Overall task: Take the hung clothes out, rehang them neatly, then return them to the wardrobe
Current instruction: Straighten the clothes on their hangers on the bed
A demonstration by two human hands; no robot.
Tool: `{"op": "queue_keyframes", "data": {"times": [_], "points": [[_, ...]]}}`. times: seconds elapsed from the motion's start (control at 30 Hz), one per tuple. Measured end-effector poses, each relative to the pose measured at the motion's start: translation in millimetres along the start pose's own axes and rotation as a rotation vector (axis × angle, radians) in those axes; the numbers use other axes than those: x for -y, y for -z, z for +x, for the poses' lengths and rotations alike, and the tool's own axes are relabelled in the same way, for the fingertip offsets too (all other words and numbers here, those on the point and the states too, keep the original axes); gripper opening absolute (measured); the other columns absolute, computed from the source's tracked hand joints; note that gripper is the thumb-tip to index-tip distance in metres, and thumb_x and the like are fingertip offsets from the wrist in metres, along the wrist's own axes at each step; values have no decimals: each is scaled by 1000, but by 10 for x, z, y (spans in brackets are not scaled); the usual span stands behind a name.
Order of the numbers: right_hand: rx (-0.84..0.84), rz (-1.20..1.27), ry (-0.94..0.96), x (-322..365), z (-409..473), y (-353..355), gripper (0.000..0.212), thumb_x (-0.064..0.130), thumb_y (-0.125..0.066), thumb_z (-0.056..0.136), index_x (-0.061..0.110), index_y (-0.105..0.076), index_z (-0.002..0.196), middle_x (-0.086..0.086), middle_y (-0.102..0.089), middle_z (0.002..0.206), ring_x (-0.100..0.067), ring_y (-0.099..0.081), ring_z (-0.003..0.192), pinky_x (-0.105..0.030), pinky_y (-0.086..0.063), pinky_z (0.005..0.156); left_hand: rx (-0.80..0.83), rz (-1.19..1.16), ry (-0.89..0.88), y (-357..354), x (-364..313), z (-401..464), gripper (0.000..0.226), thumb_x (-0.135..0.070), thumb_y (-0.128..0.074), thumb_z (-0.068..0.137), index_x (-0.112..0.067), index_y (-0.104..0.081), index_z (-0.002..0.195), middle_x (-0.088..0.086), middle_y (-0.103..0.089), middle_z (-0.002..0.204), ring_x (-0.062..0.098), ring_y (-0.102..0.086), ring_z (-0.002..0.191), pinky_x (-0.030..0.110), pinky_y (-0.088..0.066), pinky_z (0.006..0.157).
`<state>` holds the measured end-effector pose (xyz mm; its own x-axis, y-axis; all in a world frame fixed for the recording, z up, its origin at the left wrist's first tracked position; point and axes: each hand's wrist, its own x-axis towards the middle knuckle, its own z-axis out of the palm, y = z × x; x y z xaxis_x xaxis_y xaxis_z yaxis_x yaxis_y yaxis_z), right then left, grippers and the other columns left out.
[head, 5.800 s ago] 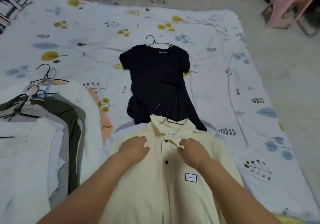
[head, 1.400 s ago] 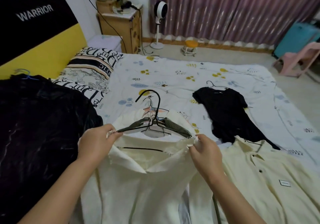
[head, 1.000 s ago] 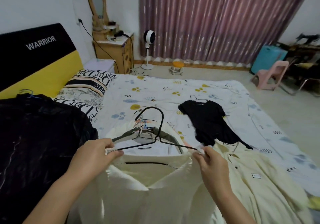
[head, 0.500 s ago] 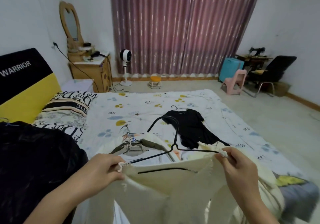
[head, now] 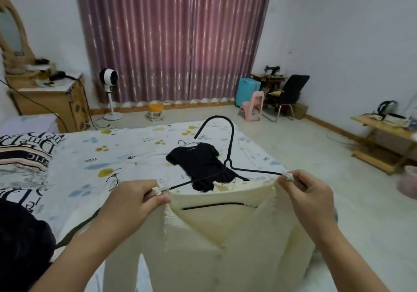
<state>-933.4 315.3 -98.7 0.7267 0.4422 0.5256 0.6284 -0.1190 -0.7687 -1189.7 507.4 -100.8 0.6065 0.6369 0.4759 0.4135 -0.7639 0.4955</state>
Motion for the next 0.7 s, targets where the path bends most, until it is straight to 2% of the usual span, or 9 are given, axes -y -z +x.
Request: {"op": "queue_keyframes", "data": {"times": [0.1,0.17,0.23,0.3,0.4,0.47,0.53,0.63,0.7], "points": [[-3,-48,-22,-210,208,267,11,8,-70,80,7,-65,71,-9,-63,64,-26,-55,65,-22,-34,56,-12,-53,-48,-272,-291,249,51,-27,-74,75,-17,-31,49,-3,-29,43,15,-32,46,22,-26,50],[-8,-69,-36,-392,370,468,11,10,-69,82,10,-65,72,-3,-62,63,-19,-54,62,-20,-34,55,-30,-84,-96,-499,-515,447,56,-25,-74,75,-21,-25,49,-3,-26,41,13,-38,51,20,-28,52],[-19,-96,-38,-596,551,682,11,12,-68,82,16,-64,72,4,-62,63,-11,-54,62,-18,-35,56,-30,-102,-139,-754,-743,660,56,-25,-74,75,-22,-25,49,-5,-26,41,11,-41,56,19,-29,53],[-28,-94,-47,-829,769,905,15,11,-65,83,19,-63,71,4,-60,62,-11,-52,59,-15,-33,54,-21,-119,-167,-1031,-961,886,52,-28,-73,76,-17,-29,50,-6,-26,42,12,-39,55,21,-29,53],[1,-14,-92,-1188,1151,1238,26,1,-52,86,20,-65,74,-11,-62,67,-13,-50,62,-26,-36,59,-20,-133,-188,-1450,-1289,1220,47,-32,-71,77,-8,-37,54,-6,-26,44,15,-31,49,23,-27,53],[32,29,-107,-1407,1426,1442,36,-8,-45,83,20,-67,75,-11,-66,74,-19,-54,70,-29,-38,64,-22,-136,-183,-1704,-1493,1421,47,-33,-70,77,-5,-39,55,-6,-28,46,13,-28,48,24,-26,52],[46,26,-104,-1600,1708,1609,41,-12,-44,80,21,-67,73,1,-66,69,-11,-56,68,-26,-41,63,-25,-152,-171,-1942,-1675,1597,47,-32,-71,77,-4,-40,55,-6,-29,47,13,-28,48,25,-25,52],[73,-62,-68,-1870,2110,1747,37,-11,-49,81,22,-65,73,5,-63,67,-4,-53,63,-14,-38,56,-34,-177,-150,-2264,-1885,1835,49,-30,-71,77,-14,-32,52,-6,-26,46,14,-33,51,24,-25,52],[78,-148,-34,-2034,2358,1785,30,-8,-52,82,19,-63,75,6,-61,69,-3,-54,64,-13,-37,57,-30,-175,-139,-2457,-1975,2009,51,-30,-71,78,-17,-29,52,-6,-25,45,14,-30,47,23,-25,51]]}}
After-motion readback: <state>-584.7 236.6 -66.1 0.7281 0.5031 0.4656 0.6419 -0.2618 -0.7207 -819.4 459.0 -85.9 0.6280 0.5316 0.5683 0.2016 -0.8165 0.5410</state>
